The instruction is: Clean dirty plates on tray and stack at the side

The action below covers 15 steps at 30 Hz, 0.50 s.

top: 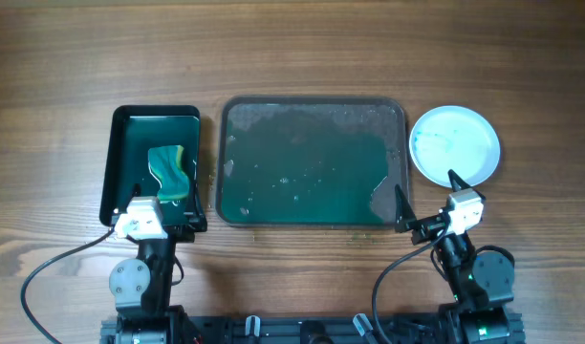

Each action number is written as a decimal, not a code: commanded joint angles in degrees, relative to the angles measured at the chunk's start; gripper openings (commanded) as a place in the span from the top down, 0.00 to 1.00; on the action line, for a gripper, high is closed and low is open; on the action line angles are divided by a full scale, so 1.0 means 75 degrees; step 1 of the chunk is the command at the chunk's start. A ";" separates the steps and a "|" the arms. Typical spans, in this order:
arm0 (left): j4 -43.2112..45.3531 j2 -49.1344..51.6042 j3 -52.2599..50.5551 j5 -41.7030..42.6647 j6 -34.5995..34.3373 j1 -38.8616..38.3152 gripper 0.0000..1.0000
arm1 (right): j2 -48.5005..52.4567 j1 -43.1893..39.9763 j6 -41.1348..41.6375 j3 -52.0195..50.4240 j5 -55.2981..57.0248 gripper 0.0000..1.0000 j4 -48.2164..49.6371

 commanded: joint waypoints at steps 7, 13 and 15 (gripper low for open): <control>-0.0017 -0.0052 -0.0050 -0.0073 0.0119 -0.0035 0.00 | -0.0367 0.0017 0.0032 -0.0009 -0.0015 0.00 0.0003; -0.0017 -0.0052 -0.0050 -0.0073 0.0119 -0.0035 0.00 | -0.0338 0.0017 0.0032 -0.0009 -0.0015 0.00 0.0003; -0.0017 -0.0052 -0.0050 -0.0076 0.0119 -0.0038 0.00 | -0.0338 0.0017 0.0032 -0.0009 -0.0015 0.00 0.0003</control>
